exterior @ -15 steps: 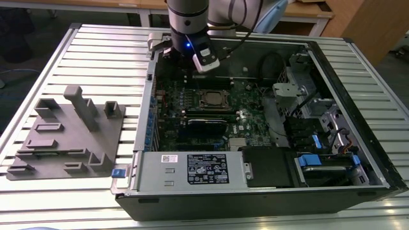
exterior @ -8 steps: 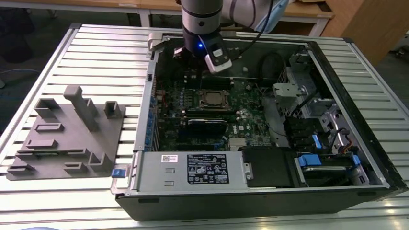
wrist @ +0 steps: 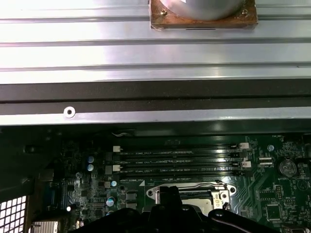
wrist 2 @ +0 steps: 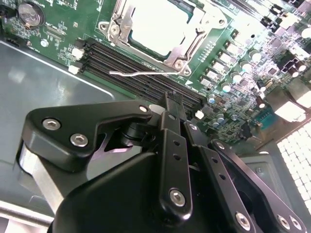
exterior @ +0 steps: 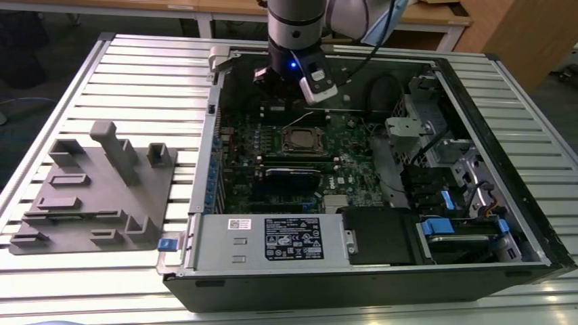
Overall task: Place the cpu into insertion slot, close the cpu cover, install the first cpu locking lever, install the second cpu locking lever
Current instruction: 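Install the first cpu locking lever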
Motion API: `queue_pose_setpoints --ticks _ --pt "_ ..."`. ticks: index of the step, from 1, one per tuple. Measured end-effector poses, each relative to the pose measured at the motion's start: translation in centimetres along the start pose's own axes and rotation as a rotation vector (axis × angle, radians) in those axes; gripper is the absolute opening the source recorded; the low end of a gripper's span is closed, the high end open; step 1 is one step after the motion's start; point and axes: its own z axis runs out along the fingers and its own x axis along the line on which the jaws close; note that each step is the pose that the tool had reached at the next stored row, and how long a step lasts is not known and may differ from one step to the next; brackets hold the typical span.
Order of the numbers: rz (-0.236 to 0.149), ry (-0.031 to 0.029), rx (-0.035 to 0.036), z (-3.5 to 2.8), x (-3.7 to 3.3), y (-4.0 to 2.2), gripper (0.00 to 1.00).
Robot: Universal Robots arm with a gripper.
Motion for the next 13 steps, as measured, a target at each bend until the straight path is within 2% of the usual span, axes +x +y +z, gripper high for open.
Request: queue_pose_setpoints --ticks 1,10,13 --pt "0.000 -0.0002 0.0049 0.02 -0.02 0.00 0.11" --pt "0.000 -0.0002 0.0056 0.05 -0.02 0.00 0.11" --pt "0.000 -0.0004 0.0089 0.21 -0.07 -0.04 0.11"
